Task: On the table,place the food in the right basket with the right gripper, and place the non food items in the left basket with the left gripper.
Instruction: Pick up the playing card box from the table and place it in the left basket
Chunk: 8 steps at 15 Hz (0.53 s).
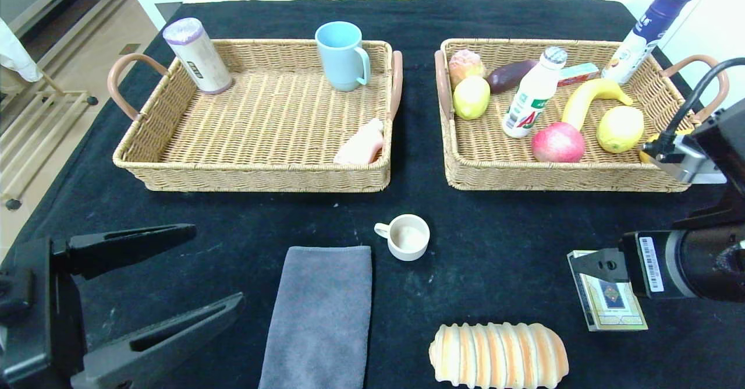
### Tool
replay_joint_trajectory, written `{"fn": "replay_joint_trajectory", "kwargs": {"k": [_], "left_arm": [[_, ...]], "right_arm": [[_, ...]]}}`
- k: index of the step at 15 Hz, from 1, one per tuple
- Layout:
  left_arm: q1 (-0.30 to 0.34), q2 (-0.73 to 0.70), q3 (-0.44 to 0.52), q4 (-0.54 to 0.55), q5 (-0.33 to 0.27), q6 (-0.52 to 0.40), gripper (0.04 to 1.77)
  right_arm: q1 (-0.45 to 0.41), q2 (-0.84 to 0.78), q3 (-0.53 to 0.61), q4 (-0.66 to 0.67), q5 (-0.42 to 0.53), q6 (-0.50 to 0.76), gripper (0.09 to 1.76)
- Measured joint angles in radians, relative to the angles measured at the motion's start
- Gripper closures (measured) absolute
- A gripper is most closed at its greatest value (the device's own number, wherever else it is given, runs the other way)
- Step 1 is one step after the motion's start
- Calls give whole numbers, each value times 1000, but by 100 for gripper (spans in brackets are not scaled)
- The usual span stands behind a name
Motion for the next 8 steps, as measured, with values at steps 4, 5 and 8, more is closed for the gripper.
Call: {"fn": "replay_joint_trajectory", "kwargs": {"k": [4, 5, 8], "left_arm": [[0, 2, 3, 2, 0, 6, 9], [0, 2, 3, 1, 0, 6, 9], [0, 2, 5, 0, 0, 6, 9]], "right_arm": [[-93, 5, 63, -53, 102, -31, 15], [-107, 9, 81, -84, 113, -39, 15], [-145, 35, 146, -184, 117, -93, 15]]}}
